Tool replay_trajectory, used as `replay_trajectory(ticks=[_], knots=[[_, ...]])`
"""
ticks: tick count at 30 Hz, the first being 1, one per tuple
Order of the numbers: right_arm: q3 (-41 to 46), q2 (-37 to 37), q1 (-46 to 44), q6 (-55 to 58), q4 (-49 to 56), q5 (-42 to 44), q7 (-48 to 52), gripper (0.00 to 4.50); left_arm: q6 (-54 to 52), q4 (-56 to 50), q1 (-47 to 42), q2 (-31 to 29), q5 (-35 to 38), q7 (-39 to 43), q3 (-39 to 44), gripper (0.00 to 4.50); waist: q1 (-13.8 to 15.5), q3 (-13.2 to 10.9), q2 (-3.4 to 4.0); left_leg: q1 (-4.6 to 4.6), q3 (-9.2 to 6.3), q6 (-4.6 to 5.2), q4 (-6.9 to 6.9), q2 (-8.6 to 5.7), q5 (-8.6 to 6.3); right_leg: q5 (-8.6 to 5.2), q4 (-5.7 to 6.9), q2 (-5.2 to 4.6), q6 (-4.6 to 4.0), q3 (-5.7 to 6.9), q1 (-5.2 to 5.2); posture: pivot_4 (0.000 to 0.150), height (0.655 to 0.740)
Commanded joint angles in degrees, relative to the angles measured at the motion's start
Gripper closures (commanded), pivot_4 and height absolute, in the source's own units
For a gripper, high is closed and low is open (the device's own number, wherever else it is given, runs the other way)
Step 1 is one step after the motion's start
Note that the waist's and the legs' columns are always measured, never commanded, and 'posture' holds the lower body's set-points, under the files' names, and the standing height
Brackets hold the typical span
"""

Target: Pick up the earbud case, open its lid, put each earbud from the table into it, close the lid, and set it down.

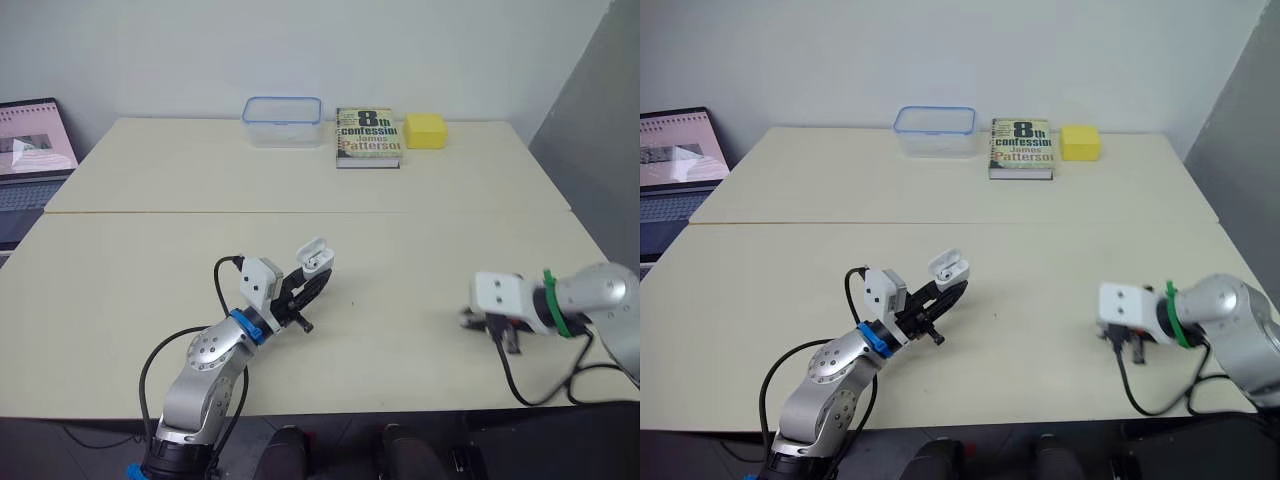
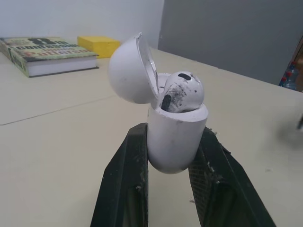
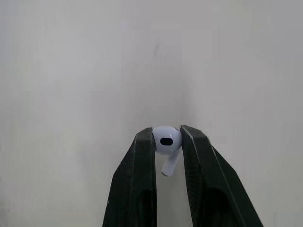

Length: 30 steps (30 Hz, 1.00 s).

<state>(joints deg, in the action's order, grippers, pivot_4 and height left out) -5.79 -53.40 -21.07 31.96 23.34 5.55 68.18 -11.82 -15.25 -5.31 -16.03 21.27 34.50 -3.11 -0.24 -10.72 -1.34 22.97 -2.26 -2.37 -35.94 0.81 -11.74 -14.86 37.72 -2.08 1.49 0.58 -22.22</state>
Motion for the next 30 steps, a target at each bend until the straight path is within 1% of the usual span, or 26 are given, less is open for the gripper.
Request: replay_trajectory(ticks=[1, 5, 6, 9, 11, 17, 30], knots=[[4.9, 9.0, -4.3, 0.4, 3.1, 8.2, -5.7, 4.09, 1.9, -0.6, -1.4, 0.5, 0.0, 0.3, -0.1, 3.72, 0.1, 0.0, 0.0, 0.02, -0.02, 0.0, 0.01, 0.0, 0.0, 0.0, -0.01, 0.01, 0.0, 0.01, 0.0, 0.15, 0.74], [5.8, 22.3, -6.9, -1.6, 4.7, 13.2, -14.7, 4.09, 2.1, -0.1, -2.3, 0.9, 0.0, 0.5, -0.2, 3.72, 0.3, 0.0, -0.02, 0.11, -0.09, 0.0, 0.02, -0.03, 0.0, 0.0, -0.03, -0.01, 0.01, 0.05, -0.03, 0.15, 0.74], [4.7, 26.2, -7.6, -2.1, 4.8, 13.2, -17.8, 4.09, 2.2, 0.0, -2.5, 1.1, 0.0, 0.5, -0.3, 3.72, 0.3, 0.0, -0.02, 0.12, -0.09, 0.0, 0.01, -0.03, 0.0, 0.0, -0.02, -0.01, 0.01, 0.05, -0.03, 0.15, 0.74], [0.8, 33.3, -8.0, -4.4, 3.6, 11.1, -23.4, 4.09, 2.4, -0.2, -3.0, 1.4, 0.2, 0.6, -0.7, 3.72, 0.1, 0.0, 0.0, 0.06, -0.07, 0.0, 0.0, -0.02, 0.0, 0.0, 0.05, -0.01, 0.01, 0.0, -0.04, 0.15, 0.74], [-1.5, 36.5, -7.8, -7.3, 1.6, 8.9, -26.1, 4.09, 2.3, -0.4, -3.2, 1.5, 0.3, 0.7, -1.1, 3.72, 0.1, 0.0, 0.0, 0.04, -0.08, 0.0, 0.01, 0.0, 0.0, 0.0, 0.06, 0.0, 0.01, 0.03, -0.03, 0.15, 0.74], [-5.4, 39.3, -7.0, -11.7, -2.1, 6.3, -29.1, 4.09, 2.2, -0.2, -3.8, 1.8, 0.5, 0.7, -1.3, 3.72, 0.1, 0.0, 0.0, 0.05, -0.07, 0.0, 0.03, -0.02, 0.0, 0.0, 0.05, -0.01, 0.0, 0.01, -0.04, 0.15, 0.74], [-7.3, 39.0, -4.7, -17.9, -8.1, 3.5, -30.7, 4.09, 2.7, 0.6, -4.3, 2.3, 0.3, 1.2, -1.2, 3.72, 0.1, 0.0, 0.0, 0.04, -0.07, 0.0, 0.05, -0.01, 0.0, 0.0, 0.07, 0.0, -0.01, 0.02, -0.05, 0.15, 0.74]])
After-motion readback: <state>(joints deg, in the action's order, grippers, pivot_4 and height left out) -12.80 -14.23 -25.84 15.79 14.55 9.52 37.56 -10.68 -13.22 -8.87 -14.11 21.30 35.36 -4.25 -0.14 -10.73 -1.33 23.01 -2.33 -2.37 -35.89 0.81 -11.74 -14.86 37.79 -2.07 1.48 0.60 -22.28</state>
